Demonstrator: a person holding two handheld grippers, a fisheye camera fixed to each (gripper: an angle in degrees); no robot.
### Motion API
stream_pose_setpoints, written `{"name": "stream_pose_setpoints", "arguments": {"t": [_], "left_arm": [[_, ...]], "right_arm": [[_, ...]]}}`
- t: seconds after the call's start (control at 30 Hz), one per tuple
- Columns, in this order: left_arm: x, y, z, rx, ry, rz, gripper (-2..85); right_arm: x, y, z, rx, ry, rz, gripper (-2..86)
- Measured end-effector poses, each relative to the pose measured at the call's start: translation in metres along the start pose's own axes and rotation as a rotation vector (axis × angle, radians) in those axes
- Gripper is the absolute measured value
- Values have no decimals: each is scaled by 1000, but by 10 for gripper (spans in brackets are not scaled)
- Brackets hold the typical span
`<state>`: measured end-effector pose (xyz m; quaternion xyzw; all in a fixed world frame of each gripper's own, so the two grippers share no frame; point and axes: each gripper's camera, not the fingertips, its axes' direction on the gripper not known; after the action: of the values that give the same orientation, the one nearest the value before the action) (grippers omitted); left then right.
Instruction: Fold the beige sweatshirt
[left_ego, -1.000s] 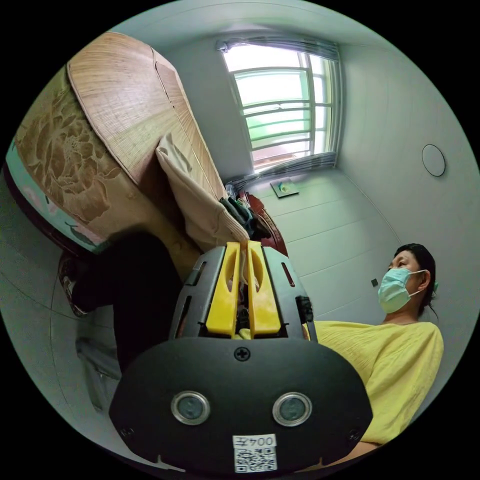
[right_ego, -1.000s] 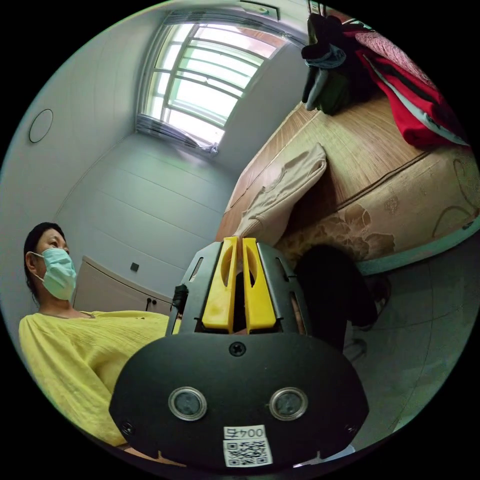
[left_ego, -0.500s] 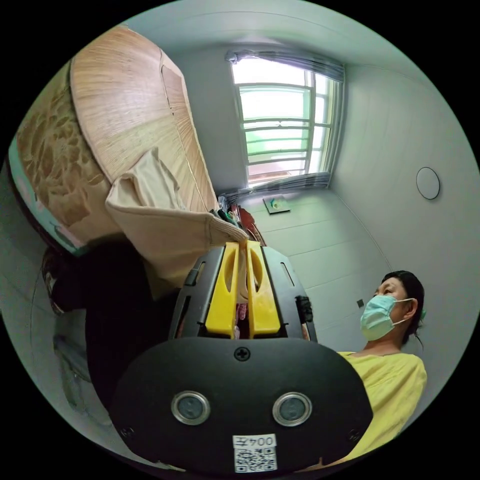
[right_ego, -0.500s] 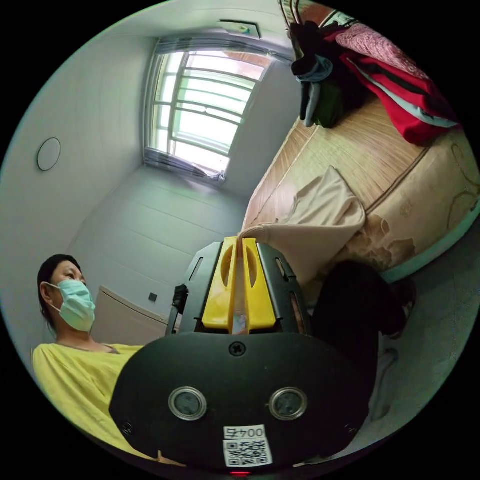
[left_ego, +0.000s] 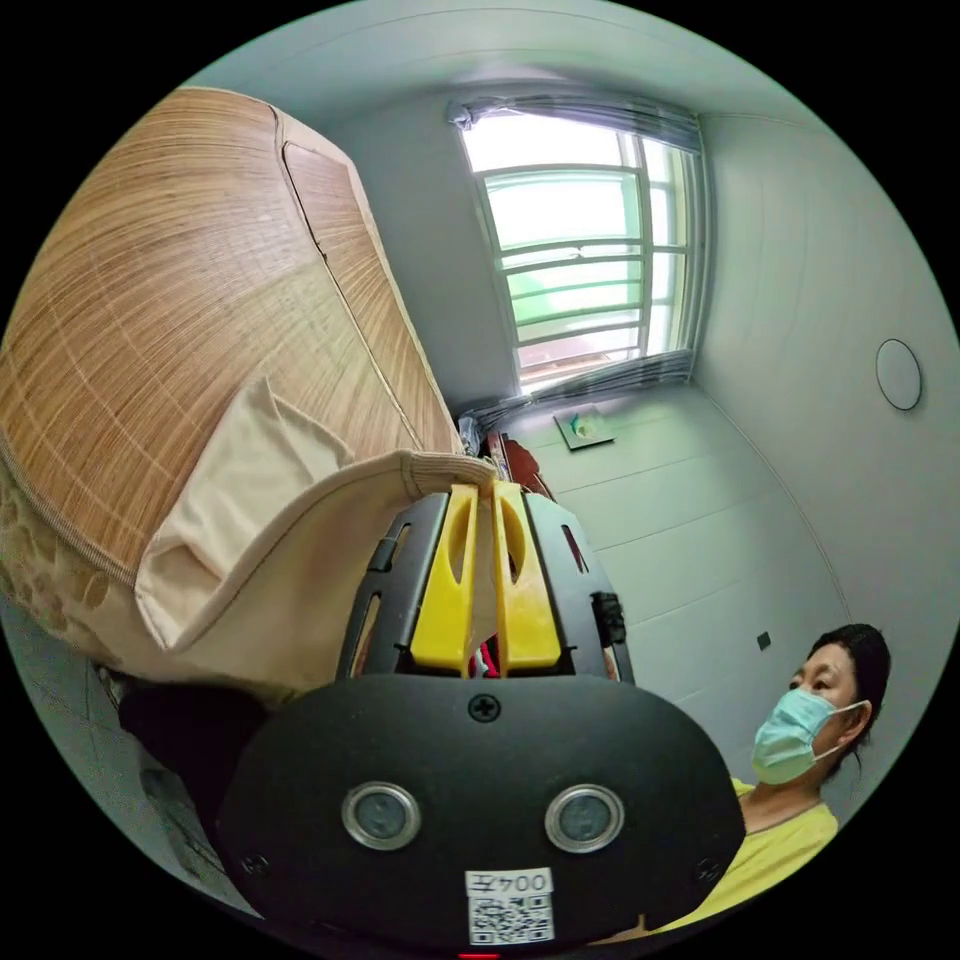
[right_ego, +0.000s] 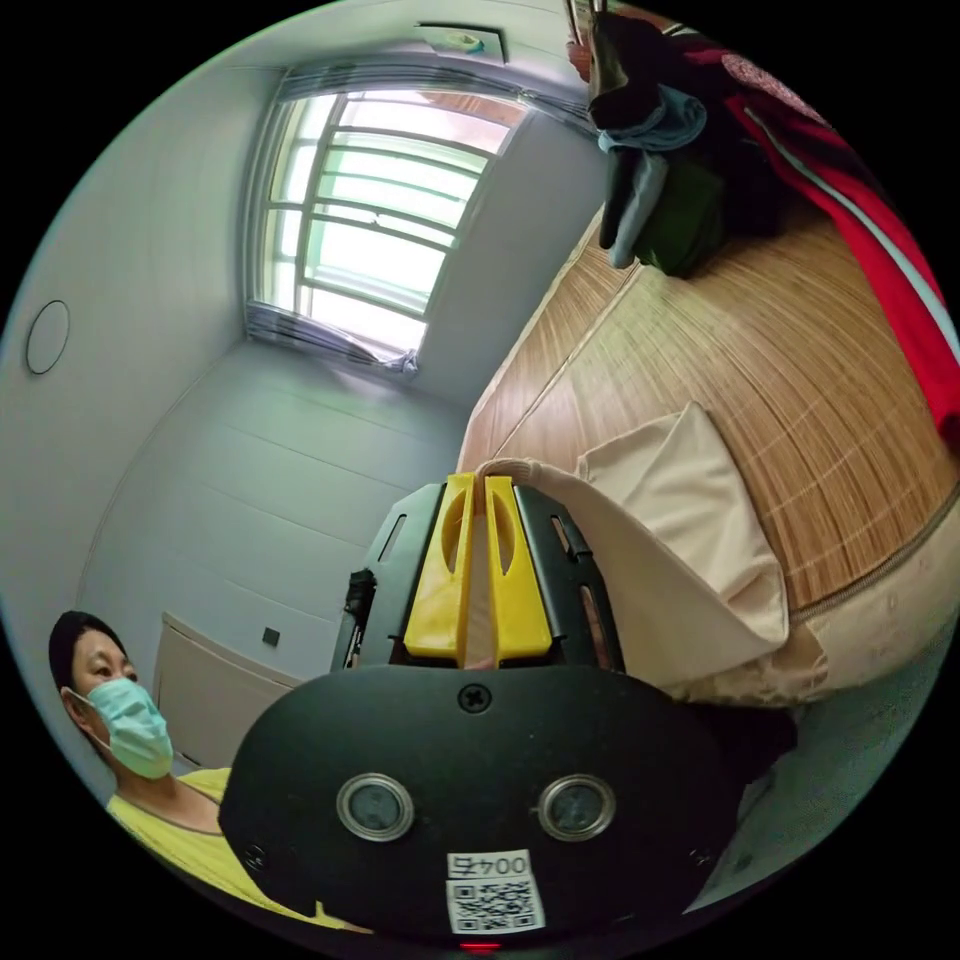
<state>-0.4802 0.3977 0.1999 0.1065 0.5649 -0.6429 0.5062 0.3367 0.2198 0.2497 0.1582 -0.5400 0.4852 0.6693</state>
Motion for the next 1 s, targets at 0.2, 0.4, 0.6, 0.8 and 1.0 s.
{"name": "stream_pose_setpoints", "arguments": {"t": [0.2,0.4,0.6,0.8,1.0], "left_arm": [[-50,-63,79,-29,-110,-63,33],[-124,-91,136,-38,-202,-194,32],[-162,-96,171,-23,-182,-248,29],[-163,-92,179,100,-95,-265,25],[-84,-72,197,-39,-273,93,23]], "right_arm": [[44,-79,91,-69,113,45,12],[105,-120,171,-130,221,138,21],[141,-140,225,-195,297,228,35],[121,-149,243,-161,384,163,82],[38,-105,239,-316,562,-138,86]]}}
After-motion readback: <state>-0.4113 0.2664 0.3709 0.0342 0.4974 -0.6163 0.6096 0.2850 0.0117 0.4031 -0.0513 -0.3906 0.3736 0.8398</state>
